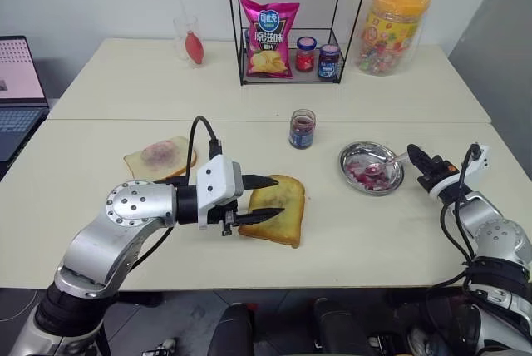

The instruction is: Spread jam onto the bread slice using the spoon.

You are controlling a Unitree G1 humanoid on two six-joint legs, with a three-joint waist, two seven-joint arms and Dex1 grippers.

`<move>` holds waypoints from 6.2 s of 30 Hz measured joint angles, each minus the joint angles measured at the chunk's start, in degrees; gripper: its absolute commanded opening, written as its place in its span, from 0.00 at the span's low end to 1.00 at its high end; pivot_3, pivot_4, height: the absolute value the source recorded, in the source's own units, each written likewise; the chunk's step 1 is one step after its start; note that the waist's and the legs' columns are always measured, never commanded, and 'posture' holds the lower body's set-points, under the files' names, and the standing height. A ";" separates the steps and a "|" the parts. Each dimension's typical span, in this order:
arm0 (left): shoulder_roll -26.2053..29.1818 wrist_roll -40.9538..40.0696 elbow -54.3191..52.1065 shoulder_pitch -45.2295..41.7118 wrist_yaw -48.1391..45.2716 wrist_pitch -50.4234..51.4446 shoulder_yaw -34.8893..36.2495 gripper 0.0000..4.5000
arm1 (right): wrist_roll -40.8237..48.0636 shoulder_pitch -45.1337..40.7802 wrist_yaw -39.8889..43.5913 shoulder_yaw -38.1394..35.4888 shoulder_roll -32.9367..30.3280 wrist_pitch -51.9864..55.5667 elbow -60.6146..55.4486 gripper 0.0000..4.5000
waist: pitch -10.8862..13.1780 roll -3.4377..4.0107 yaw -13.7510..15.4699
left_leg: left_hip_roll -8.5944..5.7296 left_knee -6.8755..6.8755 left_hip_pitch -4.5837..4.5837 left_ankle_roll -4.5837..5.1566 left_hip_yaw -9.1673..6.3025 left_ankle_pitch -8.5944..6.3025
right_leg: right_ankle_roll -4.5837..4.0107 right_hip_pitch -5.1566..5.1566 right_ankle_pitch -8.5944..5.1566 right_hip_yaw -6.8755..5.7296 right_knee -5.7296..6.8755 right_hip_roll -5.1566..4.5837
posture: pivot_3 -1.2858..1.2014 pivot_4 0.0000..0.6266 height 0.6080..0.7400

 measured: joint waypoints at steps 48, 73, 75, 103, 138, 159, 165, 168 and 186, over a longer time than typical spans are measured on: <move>-3.36 1.49 9.57 1.09 9.39 1.78 8.10 0.53 | -30.37 -31.48 9.11 31.16 8.89 -26.61 14.70 0.01 | 0.09 0.15 -1.09 | 0.02 -0.05 -0.19 0.02 -0.09 0.02 | -0.22 -0.23 0.14 -0.11 0.09 0.00 | 0.52 0.24 1.00; -4.17 2.81 11.24 1.09 10.34 1.33 7.30 0.53 | -31.26 -35.72 8.07 25.20 12.86 -20.24 25.33 0.01 | 0.10 0.15 -1.21 | -0.02 -0.01 -0.08 0.01 -0.12 0.03 | -0.27 -0.40 0.10 -0.10 0.73 0.00 | 0.52 0.24 1.00; -4.33 2.89 11.33 1.08 10.34 1.28 7.09 0.53 | -30.35 -35.98 7.48 24.07 13.00 -19.13 25.26 0.01 | 0.10 0.15 -1.21 | -0.01 -0.01 -0.07 0.01 -0.12 0.03 | -0.29 -0.40 0.09 -0.11 0.75 0.01 | 0.52 0.24 1.00; -5.55 4.94 13.55 -0.72 10.36 -0.05 6.86 0.53 | -22.19 -37.94 0.87 14.54 14.34 -10.14 25.20 0.01 | 0.10 0.15 -1.23 | -0.01 -0.02 -0.10 0.01 -0.11 0.03 | -0.29 -0.45 0.09 -0.10 0.75 0.01 | 0.52 0.24 1.00; -7.88 6.53 15.97 -4.61 10.97 -1.29 6.27 0.53 | -13.37 -37.95 -4.90 5.91 13.84 -2.95 25.13 0.01 | 0.10 0.15 -1.23 | -0.01 -0.04 -0.18 0.01 -0.09 0.03 | -0.29 -0.53 0.08 -0.09 0.75 0.02 | 0.52 0.24 1.00; -8.38 6.61 17.87 -6.19 11.74 -2.43 6.28 0.53 | -8.48 -38.07 -8.49 1.12 13.24 -1.68 25.14 0.01 | 0.10 0.15 -1.23 | -0.01 -0.04 -0.19 0.01 -0.08 0.03 | -0.29 -0.54 0.08 -0.09 0.75 0.02 | 0.52 0.24 1.00; -8.78 6.59 17.93 -6.33 11.76 -2.43 6.28 0.53 | -7.65 -38.07 -9.33 -0.04 13.17 -1.74 25.17 0.01 | 0.10 0.15 -1.23 | -0.01 -0.04 -0.19 0.01 -0.08 0.02 | -0.29 -0.54 0.08 -0.08 0.75 0.02 | 0.52 0.24 1.00; -8.92 6.58 17.93 -6.33 11.75 -2.43 6.28 0.53 | -7.08 -38.13 -9.41 -0.33 13.13 -1.82 25.20 0.01 | 0.10 0.15 -1.23 | -0.01 -0.04 -0.19 0.01 -0.08 0.03 | -0.28 -0.54 0.08 -0.08 0.75 0.02 | 0.52 0.24 1.00; -4.69 2.56 11.78 7.16 7.83 -3.45 13.63 0.53 | 8.02 -34.12 -16.71 0.70 17.01 16.52 -1.76 0.01 | 0.11 0.17 -1.39 | 0.06 -0.14 -0.27 0.02 -0.13 0.02 | -0.46 -0.70 -0.04 -0.12 0.83 0.06 | 0.52 0.24 1.00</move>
